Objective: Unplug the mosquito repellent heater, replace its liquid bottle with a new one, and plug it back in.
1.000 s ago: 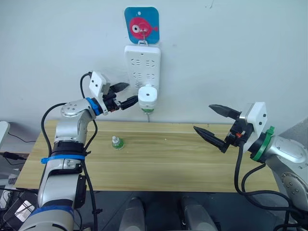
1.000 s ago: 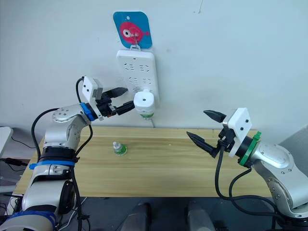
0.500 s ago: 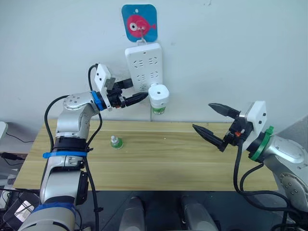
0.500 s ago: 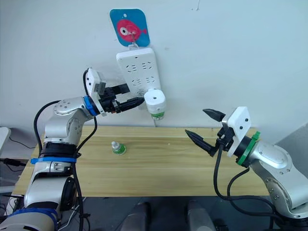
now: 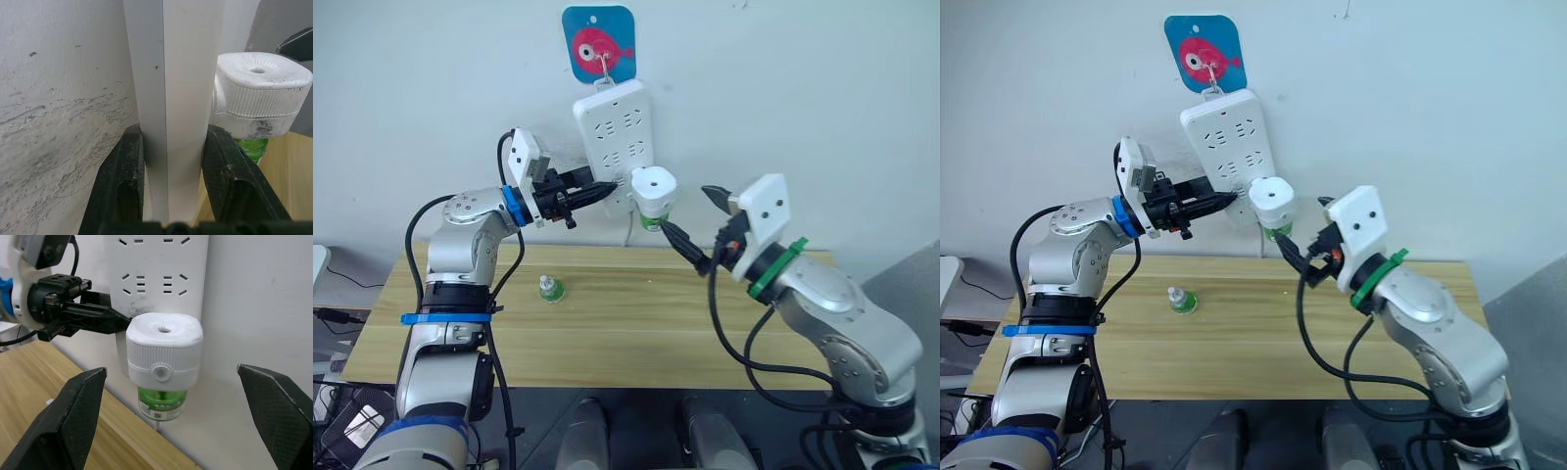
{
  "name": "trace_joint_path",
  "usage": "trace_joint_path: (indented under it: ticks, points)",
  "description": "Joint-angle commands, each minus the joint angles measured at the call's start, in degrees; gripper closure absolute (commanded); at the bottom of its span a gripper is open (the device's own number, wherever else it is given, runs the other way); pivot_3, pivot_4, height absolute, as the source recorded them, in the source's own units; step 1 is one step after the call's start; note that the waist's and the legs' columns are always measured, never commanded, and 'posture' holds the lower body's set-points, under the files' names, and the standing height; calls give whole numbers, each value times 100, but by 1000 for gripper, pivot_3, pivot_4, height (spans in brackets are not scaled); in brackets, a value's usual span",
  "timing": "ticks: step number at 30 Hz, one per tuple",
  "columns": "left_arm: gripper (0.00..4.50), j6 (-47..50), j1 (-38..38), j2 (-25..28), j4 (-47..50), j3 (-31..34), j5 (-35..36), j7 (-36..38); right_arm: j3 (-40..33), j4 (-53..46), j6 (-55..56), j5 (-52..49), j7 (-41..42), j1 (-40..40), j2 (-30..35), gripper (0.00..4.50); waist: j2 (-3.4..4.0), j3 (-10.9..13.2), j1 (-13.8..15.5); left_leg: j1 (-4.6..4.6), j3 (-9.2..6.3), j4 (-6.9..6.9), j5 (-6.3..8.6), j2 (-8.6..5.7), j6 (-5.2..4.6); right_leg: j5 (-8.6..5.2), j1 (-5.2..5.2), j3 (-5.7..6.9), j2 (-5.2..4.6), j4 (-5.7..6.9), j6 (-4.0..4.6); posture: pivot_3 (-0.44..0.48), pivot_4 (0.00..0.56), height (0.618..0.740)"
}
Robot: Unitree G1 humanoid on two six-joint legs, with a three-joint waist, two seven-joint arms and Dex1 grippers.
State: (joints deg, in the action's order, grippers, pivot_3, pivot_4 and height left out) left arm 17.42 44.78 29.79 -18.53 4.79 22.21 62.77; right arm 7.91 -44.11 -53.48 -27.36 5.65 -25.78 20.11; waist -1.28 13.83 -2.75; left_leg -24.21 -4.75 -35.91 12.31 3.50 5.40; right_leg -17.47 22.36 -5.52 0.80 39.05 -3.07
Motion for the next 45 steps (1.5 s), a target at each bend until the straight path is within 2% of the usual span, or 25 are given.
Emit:
trace_joint_path:
  ticks: [1,9,15,19,20,22,31,39,41,45]
  points:
    - [3193,-7,21,-75,335,-146,63,85,230,-86,-92,288,-315,-207,-294,0,0,0,1,-2,-1,0,0,0,0,0,1,1,0,0,0,-98,234,735]
    - [3193,12,5,-96,409,-167,59,76,713,708,167,1077,-585,-707,-858,0,1,0,-8,-3,-4,-3,0,-1,0,0,2,5,-1,3,1,-89,229,735]
    - [3193,68,-32,-100,512,-157,69,28,723,1430,386,1441,-655,-1079,-1401,0,1,0,-6,-15,-7,-2,0,-2,0,0,11,9,-3,2,1,-80,227,735]
    - [3193,96,-47,-102,562,-160,78,-10,685,1586,414,1593,-626,-1171,-1567,1347,1,0,-5,-23,-9,-2,0,-2,0,1,21,13,-4,4,2,-77,227,735]
    - [3193,97,-54,-102,569,-164,66,-29,685,1562,374,1629,-616,-1167,-1573,1534,1,0,-6,-25,-9,-2,-1,-2,1,1,25,13,-4,5,2,-77,228,735]
    - [3193,60,-72,-99,558,-183,9,-79,664,1445,230,1644,-607,-1150,-1589,1513,2,0,-6,-27,-9,-2,-1,-2,1,1,27,13,-5,7,2,-78,229,735]
    - [3194,-224,-155,-46,315,-302,-354,-425,437,-212,-1273,1267,-392,-858,-1317,1513,3,0,18,-54,-15,1,0,-6,1,1,45,23,-11,-5,3,-103,235,735]
    - [3194,-307,-623,-43,707,-240,-225,-572,17,-446,-1416,1167,-289,-648,-1352,1513,2,-3,-80,-47,-8,-20,-12,-8,11,2,65,6,-8,65,5,-117,232,735]
    - [2450,-563,-1025,72,1017,-224,-346,-607,-375,-412,-1308,1101,-238,-477,-1416,1513,4,-4,-123,-46,-2,-19,-13,-8,12,2,73,-1,-7,75,5,-117,233,735]
    - [1282,-888,-1885,168,1806,-151,-367,-699,-1036,-399,-1161,896,-120,-230,-1544,1513,12,-2,-217,-53,5,-12,-12,-3,13,-1,91,-4,-6,80,10,-113,236,735]
